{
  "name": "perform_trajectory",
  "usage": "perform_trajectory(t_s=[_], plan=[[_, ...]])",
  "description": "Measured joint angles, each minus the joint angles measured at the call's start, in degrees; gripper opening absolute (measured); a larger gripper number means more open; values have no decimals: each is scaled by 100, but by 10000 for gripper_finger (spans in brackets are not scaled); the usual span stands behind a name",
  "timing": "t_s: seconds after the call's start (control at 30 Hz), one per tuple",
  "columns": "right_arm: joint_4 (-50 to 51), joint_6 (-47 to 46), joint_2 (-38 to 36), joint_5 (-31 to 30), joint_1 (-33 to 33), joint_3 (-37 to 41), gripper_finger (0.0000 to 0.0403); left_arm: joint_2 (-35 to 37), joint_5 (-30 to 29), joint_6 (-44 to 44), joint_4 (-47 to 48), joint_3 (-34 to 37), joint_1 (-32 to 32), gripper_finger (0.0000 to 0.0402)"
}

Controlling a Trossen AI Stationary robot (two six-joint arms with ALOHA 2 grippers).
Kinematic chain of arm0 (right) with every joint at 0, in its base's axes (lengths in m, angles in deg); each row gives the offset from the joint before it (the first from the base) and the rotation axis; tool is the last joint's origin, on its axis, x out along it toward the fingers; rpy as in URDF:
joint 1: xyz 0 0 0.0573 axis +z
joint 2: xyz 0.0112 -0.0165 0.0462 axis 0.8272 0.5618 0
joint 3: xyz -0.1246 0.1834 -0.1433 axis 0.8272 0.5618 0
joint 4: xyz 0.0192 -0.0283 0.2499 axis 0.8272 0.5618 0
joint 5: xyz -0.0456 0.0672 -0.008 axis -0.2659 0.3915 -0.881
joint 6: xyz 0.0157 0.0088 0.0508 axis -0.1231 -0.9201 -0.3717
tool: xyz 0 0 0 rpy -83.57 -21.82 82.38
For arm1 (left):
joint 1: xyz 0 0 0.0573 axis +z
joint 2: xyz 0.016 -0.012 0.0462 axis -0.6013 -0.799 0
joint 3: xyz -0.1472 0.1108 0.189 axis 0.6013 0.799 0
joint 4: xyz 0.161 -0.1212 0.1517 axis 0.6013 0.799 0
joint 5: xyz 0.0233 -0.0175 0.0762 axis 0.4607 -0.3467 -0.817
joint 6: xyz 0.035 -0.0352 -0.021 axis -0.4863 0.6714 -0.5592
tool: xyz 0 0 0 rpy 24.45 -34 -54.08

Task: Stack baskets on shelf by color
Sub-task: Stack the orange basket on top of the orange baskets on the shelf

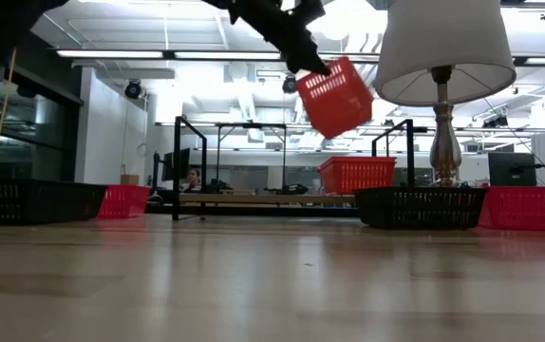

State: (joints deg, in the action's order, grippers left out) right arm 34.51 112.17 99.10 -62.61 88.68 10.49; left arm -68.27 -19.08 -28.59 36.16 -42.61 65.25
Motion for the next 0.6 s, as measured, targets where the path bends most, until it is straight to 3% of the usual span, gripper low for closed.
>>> perform_trajectory(t_s=[0.27,0.6], plan=[[418,252,-454,-506,2,0,0,-342,-24,224,9,-2,-28,1],[789,341,-754,-536,0,0,0,-752,-51,111,-576,-2,-57,1]])
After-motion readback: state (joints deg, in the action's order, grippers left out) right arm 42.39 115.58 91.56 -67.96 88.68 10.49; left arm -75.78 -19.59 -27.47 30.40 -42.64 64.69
